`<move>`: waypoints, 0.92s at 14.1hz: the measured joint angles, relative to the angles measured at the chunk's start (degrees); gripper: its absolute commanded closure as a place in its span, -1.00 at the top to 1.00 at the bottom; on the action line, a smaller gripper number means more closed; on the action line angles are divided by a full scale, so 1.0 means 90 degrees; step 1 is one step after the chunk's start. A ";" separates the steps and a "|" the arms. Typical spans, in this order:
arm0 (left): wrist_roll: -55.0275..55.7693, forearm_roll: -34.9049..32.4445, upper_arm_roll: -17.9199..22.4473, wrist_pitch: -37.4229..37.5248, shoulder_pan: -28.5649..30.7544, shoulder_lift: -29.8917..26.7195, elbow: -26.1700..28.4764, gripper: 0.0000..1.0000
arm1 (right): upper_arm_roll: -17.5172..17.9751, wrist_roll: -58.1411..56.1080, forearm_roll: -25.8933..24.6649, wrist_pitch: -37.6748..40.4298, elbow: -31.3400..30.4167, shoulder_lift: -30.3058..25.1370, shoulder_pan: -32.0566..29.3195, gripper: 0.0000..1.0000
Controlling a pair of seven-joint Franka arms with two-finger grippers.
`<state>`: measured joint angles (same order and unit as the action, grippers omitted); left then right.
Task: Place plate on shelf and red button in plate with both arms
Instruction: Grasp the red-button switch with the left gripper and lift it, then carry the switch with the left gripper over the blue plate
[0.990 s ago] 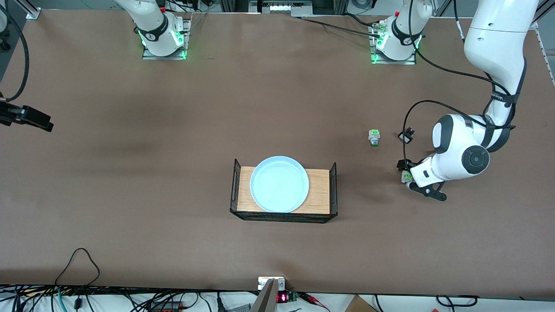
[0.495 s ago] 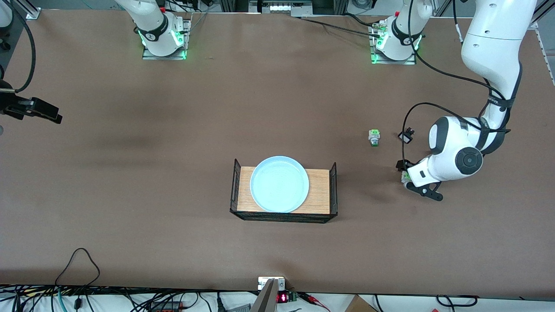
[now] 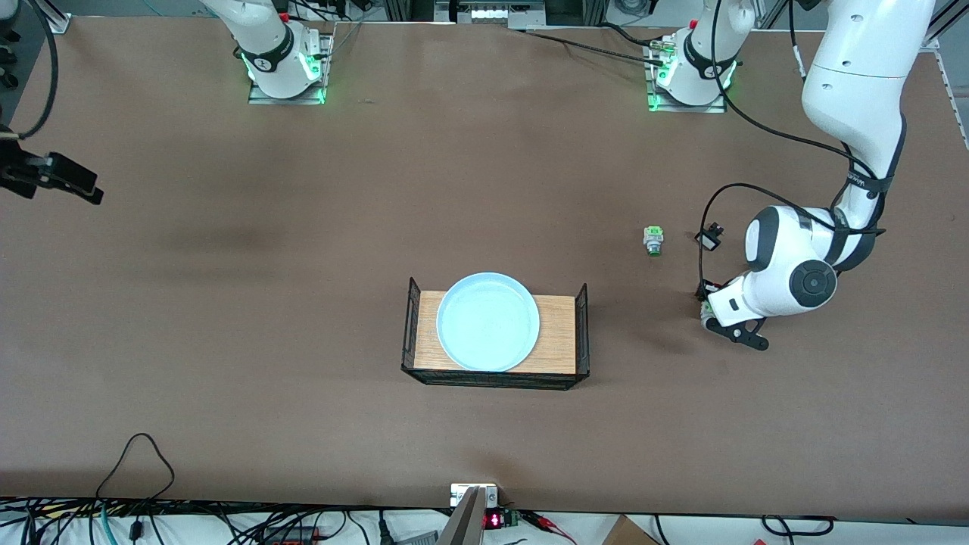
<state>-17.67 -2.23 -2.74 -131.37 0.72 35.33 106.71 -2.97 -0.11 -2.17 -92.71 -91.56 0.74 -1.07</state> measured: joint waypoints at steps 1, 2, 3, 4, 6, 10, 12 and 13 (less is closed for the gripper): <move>-0.0003 -0.0002 0.0000 0.0000 0.0000 -0.0004 -0.0003 -0.45 | 0.0008 -0.0011 0.0000 0.0071 0.0002 -0.0062 0.0000 1.00; -0.0004 -0.0002 -0.0003 0.0000 -0.0002 -0.0003 -0.0002 -0.49 | 0.0015 -0.0013 0.0000 0.0154 0.0008 -0.0092 0.0001 1.00; -0.0004 -0.0002 -0.0010 0.0009 -0.0010 -0.0003 -0.0008 -0.55 | 0.0019 -0.0014 0.0001 0.0193 0.0016 -0.0104 0.0001 1.00; -0.0004 -0.0002 -0.0020 0.0063 -0.0030 -0.0005 -0.0032 -0.56 | 0.0019 -0.0014 0.0003 0.0195 0.0035 -0.0106 0.0001 1.00; -0.0004 -0.0002 -0.0025 0.0491 -0.0114 -0.0040 -0.0265 -0.57 | 0.0024 -0.0020 0.0015 0.0196 0.0085 -0.0107 0.0004 1.00; -0.0353 -0.0006 -0.0029 0.1852 -0.0211 -0.0284 -0.1234 -0.58 | 0.0089 -0.0040 0.0019 0.0205 0.0098 -0.0106 0.0165 1.00; -0.0653 -0.0006 -0.0047 0.2756 -0.0234 -0.0403 -0.1883 -0.59 | 0.0092 -0.0038 0.0019 0.0210 0.0097 -0.0105 0.0206 1.00; -0.0751 -0.0006 -0.0069 0.3239 -0.0273 -0.0445 -0.2253 -0.59 | 0.0091 -0.0038 0.0019 0.0211 0.0097 -0.0105 0.0205 1.00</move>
<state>-24.43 -2.28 -3.36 -102.22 -1.74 31.33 86.43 -2.16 -0.45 -1.99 -90.82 -90.68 -0.21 0.78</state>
